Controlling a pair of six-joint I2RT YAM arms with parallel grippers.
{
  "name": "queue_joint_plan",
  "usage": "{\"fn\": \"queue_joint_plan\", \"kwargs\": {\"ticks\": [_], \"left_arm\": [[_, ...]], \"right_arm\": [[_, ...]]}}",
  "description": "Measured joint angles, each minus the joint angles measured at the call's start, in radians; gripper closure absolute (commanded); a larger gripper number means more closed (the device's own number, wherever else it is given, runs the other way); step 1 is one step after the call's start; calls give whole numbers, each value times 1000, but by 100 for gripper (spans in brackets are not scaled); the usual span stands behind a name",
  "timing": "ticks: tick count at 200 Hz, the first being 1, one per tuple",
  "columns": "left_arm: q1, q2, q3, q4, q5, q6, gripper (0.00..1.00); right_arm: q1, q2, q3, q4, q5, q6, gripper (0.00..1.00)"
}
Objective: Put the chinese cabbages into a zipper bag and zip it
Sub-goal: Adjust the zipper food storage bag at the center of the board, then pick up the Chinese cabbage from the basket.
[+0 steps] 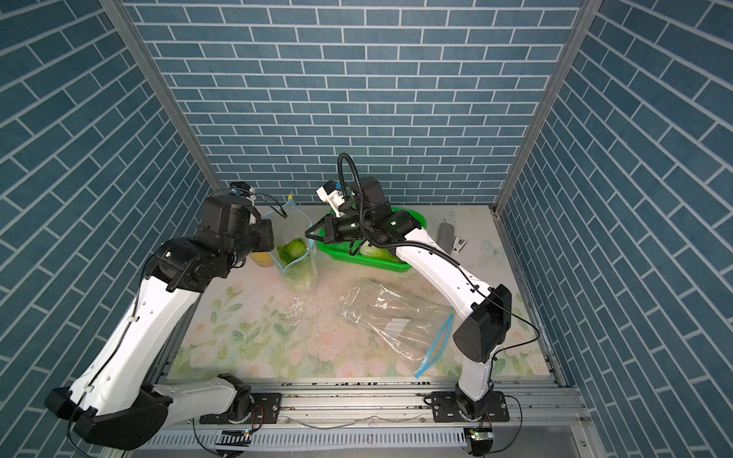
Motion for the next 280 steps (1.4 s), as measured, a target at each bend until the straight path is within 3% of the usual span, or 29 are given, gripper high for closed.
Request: {"fn": "queue_joint_plan", "kwargs": {"ticks": [30, 86, 113, 162, 226, 248, 280], "left_arm": [[1, -15, -32, -1, -10, 8, 100], [-1, 76, -262, 103, 67, -34, 100], [-13, 98, -297, 152, 100, -53, 100], [-30, 93, -315, 219, 120, -64, 100], [-31, 42, -385, 254, 143, -78, 100], [-31, 18, -411, 280, 159, -82, 100], [-34, 15, -424, 297, 180, -89, 100]], "right_arm": [[7, 21, -21, 20, 24, 3, 100], [0, 31, -157, -23, 171, -23, 100], [-6, 23, -227, -31, 238, -39, 91], [-27, -8, -275, -44, 296, -56, 61], [-66, -154, -309, -111, 399, -98, 44], [-106, -224, -351, -141, 440, -102, 37], [-199, -306, -418, -180, 497, -102, 34]]}}
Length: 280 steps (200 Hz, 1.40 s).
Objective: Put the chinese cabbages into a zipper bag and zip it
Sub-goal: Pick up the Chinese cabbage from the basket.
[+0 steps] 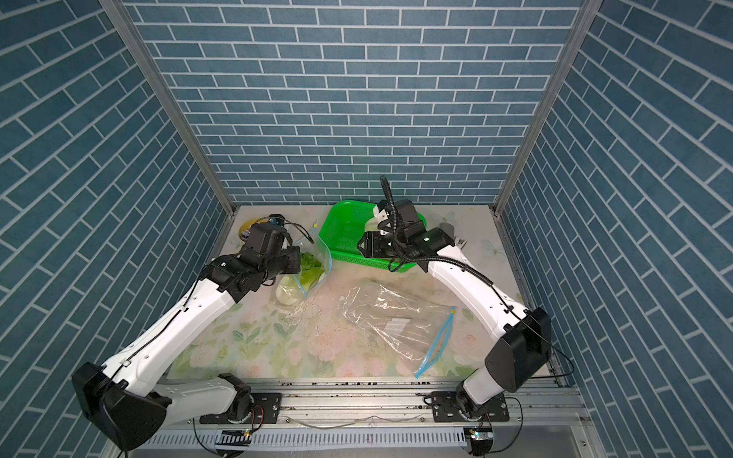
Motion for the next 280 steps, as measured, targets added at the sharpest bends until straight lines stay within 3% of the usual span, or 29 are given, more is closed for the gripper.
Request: {"fn": "queue_joint_plan", "kwargs": {"ticks": [74, 196, 280], "left_arm": [[-32, 3, -29, 39, 13, -17, 100], [-76, 55, -29, 69, 14, -35, 100], [-76, 62, -29, 74, 9, -35, 100]], "right_arm": [[-182, -36, -64, -63, 137, 12, 25], [-249, 301, -36, 64, -33, 83, 23], [-260, 431, 40, 138, -113, 117, 25]]}}
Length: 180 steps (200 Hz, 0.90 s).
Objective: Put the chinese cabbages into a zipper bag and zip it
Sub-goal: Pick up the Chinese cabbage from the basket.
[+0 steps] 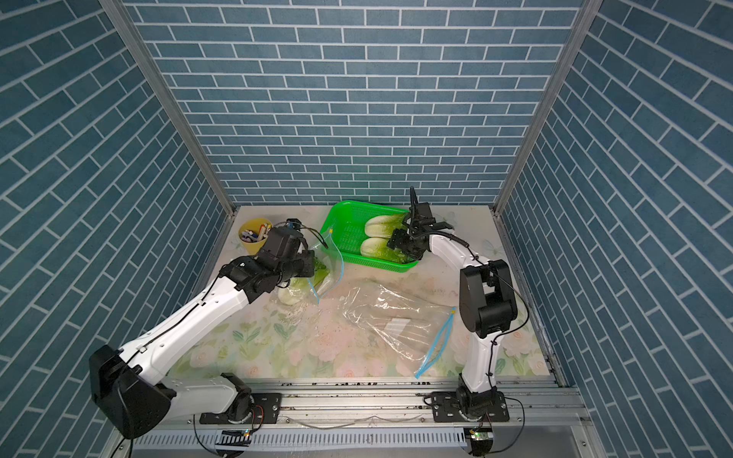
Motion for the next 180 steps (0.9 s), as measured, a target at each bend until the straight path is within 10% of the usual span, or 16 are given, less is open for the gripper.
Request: {"fn": "queue_joint_plan", "kwargs": {"ticks": [180], "left_arm": [[-2, 19, 1, 0, -6, -3, 100]], "right_arm": [[-1, 35, -12, 197, -145, 51, 100]]}}
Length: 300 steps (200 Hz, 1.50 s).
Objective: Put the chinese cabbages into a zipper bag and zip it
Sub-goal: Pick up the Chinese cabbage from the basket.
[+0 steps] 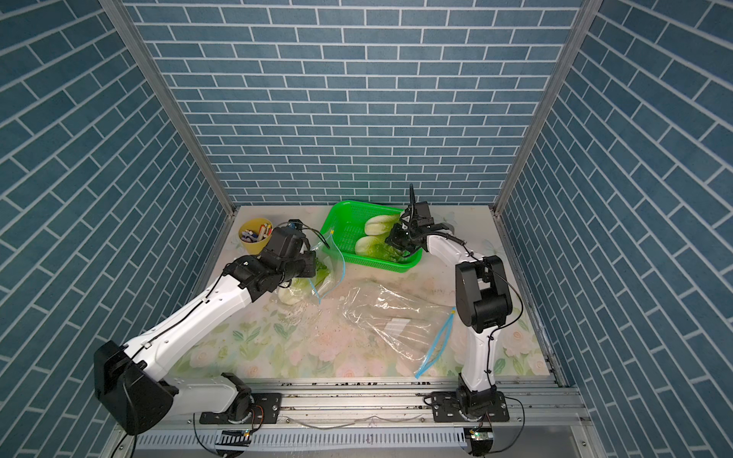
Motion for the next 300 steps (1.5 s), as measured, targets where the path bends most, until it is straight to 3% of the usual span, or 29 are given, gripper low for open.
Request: {"fn": "queue_joint_plan", "kwargs": {"ticks": [55, 135, 244, 300], "left_arm": [[0, 0, 0, 0, -3, 0, 100], [0, -46, -3, 0, -6, 21, 100], [0, -53, -4, -3, 12, 27, 100], [-1, -45, -4, 7, 31, 28, 100]], "right_arm": [[0, -42, -27, 21, -6, -6, 100], [0, -229, -90, 4, 13, -49, 100], [29, -520, -132, -151, -8, -117, 100], [99, -589, -109, -246, -77, -168, 100]]}}
